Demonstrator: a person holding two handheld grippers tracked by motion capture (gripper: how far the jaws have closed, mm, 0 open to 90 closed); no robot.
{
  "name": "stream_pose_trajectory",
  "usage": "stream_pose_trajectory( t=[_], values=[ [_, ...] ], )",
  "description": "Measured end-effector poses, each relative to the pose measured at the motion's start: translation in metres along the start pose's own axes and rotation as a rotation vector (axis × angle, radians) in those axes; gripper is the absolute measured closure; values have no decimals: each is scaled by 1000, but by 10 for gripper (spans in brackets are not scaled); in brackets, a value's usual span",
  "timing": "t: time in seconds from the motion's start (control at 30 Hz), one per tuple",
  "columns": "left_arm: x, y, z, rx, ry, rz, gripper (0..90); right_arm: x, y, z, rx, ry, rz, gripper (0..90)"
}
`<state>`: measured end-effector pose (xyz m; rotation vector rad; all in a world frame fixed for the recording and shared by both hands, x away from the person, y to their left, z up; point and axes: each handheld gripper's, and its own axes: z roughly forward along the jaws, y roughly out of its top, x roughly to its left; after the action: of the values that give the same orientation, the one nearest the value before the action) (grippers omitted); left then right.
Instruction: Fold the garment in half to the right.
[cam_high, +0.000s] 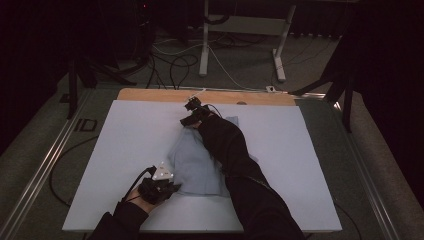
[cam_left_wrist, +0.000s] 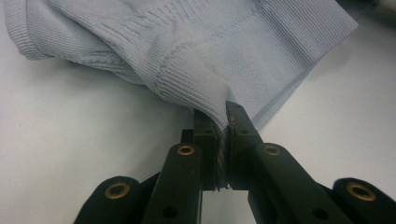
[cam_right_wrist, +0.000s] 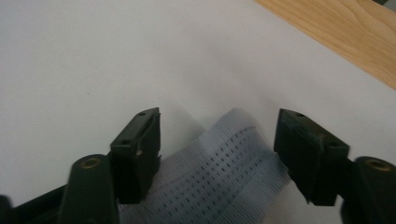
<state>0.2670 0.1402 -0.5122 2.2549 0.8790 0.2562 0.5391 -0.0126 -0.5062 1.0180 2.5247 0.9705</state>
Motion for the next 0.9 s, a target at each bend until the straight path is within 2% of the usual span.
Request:
stream_pose_trajectory(
  t=[0.3, 0.4, 0.47, 0.6, 0.73, 0.9],
  values=[
    [-1, 0, 0, 0, 4, 11, 863, 1, 0, 8, 35, -15, -19, 408],
    [-1, 0, 0, 1, 2, 12, 863, 2, -1, 10, 39, -16, -11, 430],
    [-1, 0, 0, 1, 2, 12, 863, 3, -1, 12, 57, -31, -31, 482],
    [-1, 0, 0, 1, 2, 10, 863, 5, -1, 14, 78, -65, -37, 575],
    [-1, 0, 0, 3, 4, 8, 863, 8, -1, 14, 92, -105, -81, 641],
    [-1, 0, 0, 4, 6, 6, 863, 13, 1, 14, 114, -124, -118, 720]
  ],
)
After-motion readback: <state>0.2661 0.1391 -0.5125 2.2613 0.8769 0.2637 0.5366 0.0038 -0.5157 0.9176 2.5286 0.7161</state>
